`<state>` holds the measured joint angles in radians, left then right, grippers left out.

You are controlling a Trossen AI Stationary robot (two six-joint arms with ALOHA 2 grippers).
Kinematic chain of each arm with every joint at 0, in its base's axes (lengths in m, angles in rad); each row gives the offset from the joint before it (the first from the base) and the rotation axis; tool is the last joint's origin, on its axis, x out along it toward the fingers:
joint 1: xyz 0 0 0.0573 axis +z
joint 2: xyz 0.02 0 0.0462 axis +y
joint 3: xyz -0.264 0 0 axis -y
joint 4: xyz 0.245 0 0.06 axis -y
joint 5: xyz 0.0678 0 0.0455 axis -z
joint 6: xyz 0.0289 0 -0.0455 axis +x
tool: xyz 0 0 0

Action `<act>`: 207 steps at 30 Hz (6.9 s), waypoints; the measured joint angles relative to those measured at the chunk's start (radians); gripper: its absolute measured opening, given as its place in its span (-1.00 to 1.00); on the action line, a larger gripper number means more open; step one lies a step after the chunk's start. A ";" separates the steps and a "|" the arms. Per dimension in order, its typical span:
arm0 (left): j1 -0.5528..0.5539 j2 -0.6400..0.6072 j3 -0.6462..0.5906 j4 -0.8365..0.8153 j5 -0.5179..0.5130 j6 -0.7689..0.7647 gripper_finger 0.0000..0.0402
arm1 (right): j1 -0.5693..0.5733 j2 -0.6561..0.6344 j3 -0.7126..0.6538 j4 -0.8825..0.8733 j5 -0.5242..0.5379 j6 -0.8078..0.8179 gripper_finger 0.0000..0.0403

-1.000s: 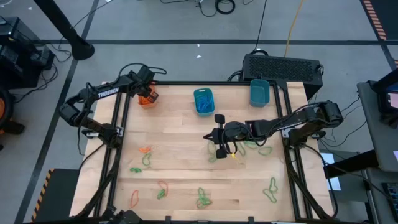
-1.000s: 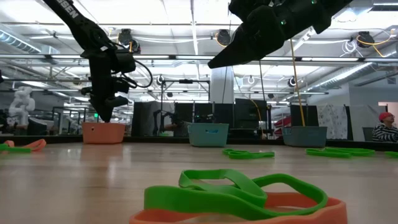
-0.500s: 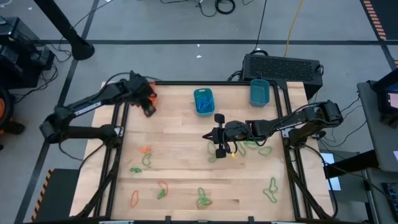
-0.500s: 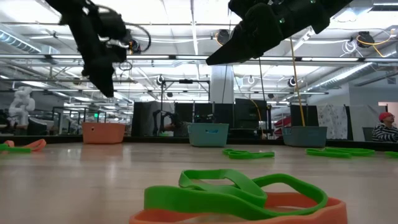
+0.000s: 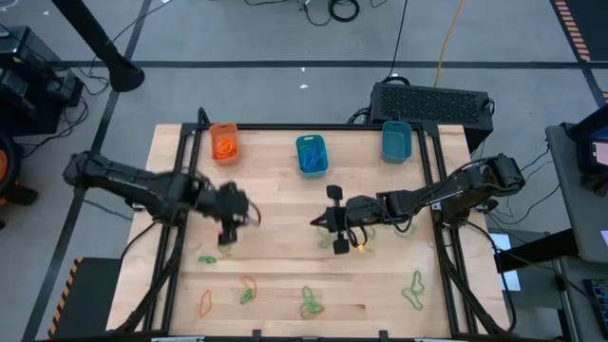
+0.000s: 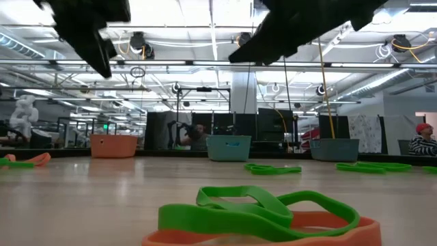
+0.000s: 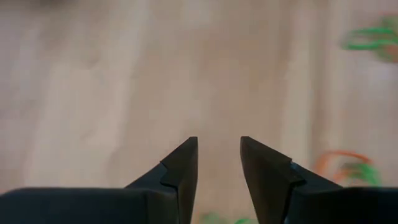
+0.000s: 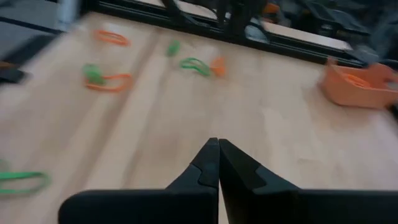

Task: Sort rubber bands into baskets
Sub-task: Put the orange rubber band into the orange bin

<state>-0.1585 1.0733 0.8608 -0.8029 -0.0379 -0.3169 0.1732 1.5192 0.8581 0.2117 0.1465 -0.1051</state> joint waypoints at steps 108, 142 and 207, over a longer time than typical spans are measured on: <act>0.089 0.235 0.246 -0.217 -0.395 0.211 -0.99 | 0.003 0.138 0.001 0.219 -0.052 0.046 -1.00; 1.101 0.319 0.080 0.060 -0.088 0.303 -0.99 | -0.304 0.138 0.001 0.210 -0.198 0.029 -1.00; 0.207 0.098 -0.172 -0.242 0.113 -0.174 -0.38 | -0.230 0.138 0.016 0.272 -0.152 -0.012 -1.00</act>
<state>0.0482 1.1710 0.6892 -1.0447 0.0748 -0.4914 -0.0570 1.6569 0.8745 0.4832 -0.0059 -0.1169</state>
